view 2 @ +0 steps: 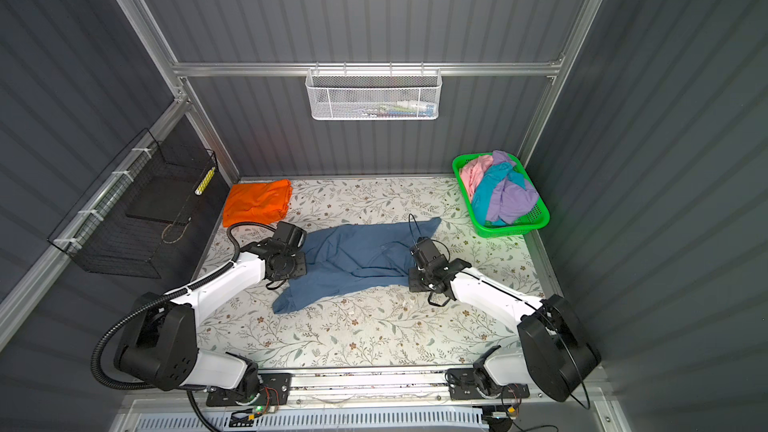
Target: Fold and stack the t-shirts
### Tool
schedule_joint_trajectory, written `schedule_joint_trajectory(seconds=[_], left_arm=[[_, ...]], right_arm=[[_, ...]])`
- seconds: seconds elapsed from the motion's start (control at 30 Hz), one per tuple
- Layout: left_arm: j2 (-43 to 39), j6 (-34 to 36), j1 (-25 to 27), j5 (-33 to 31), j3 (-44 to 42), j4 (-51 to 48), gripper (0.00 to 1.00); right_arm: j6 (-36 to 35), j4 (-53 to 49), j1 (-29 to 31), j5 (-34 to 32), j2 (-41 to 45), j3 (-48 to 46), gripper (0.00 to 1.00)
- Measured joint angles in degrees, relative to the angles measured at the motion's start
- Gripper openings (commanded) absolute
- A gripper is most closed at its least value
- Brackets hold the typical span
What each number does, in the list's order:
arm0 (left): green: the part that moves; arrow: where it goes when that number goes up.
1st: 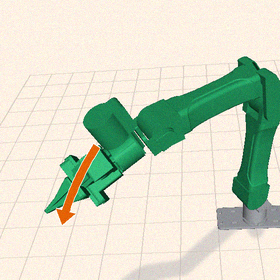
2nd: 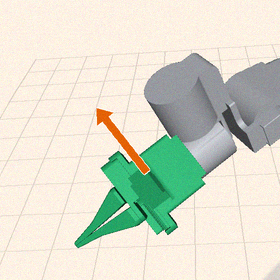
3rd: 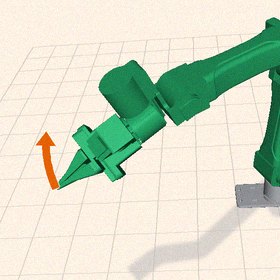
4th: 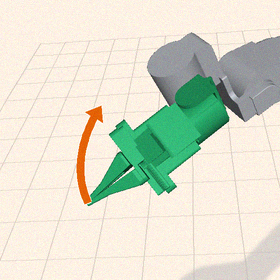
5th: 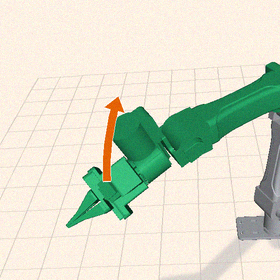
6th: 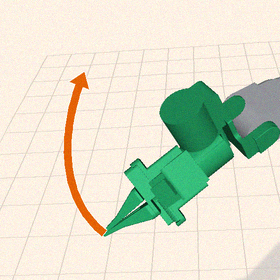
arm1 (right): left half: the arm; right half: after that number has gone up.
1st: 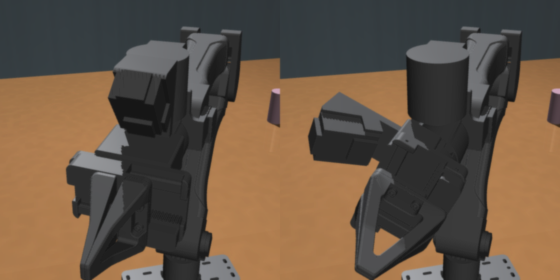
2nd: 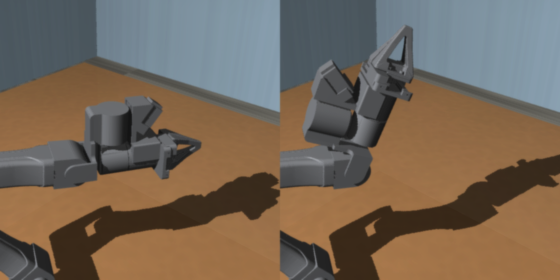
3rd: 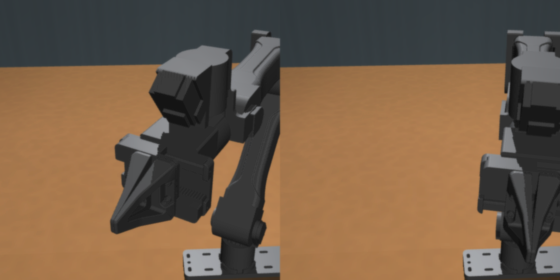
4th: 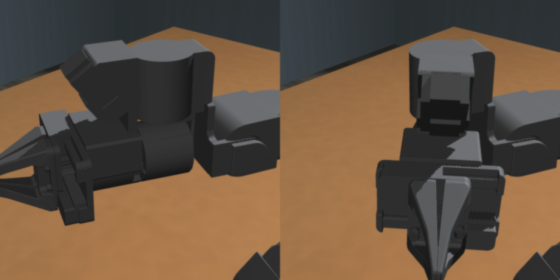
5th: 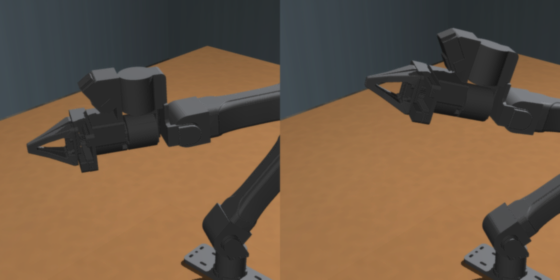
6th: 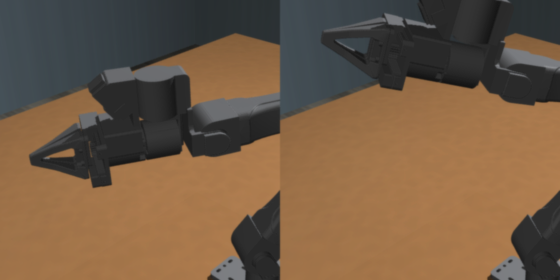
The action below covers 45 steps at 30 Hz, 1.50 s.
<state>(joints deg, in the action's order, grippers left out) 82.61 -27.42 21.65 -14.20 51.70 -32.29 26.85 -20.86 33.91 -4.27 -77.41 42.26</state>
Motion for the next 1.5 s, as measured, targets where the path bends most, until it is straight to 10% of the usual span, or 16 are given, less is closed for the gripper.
schedule_joint_trajectory(seconds=[0.2,0.9,1.3,1.5], left_arm=[[-3.26,-0.02,0.0,0.09,2.23,-2.69,0.0],[-10.38,-1.31,0.0,0.28,5.62,-10.51,0.0],[-9.99,-1.31,0.0,0.26,7.63,-11.41,0.0],[-9.33,-0.63,0.0,-0.31,11.76,-12.92,0.0]], right_arm=[[-0.37,-1.9,-0.02,-0.04,-1.77,4.13,0.58],[-17.14,-5.46,8.04,-10.14,-29.77,33.55,0.71],[-19.98,-5.29,7.61,-13.79,-35.71,35.12,0.02],[-19.17,-5.62,5.09,-13.11,-31.85,35.69,0.0]])
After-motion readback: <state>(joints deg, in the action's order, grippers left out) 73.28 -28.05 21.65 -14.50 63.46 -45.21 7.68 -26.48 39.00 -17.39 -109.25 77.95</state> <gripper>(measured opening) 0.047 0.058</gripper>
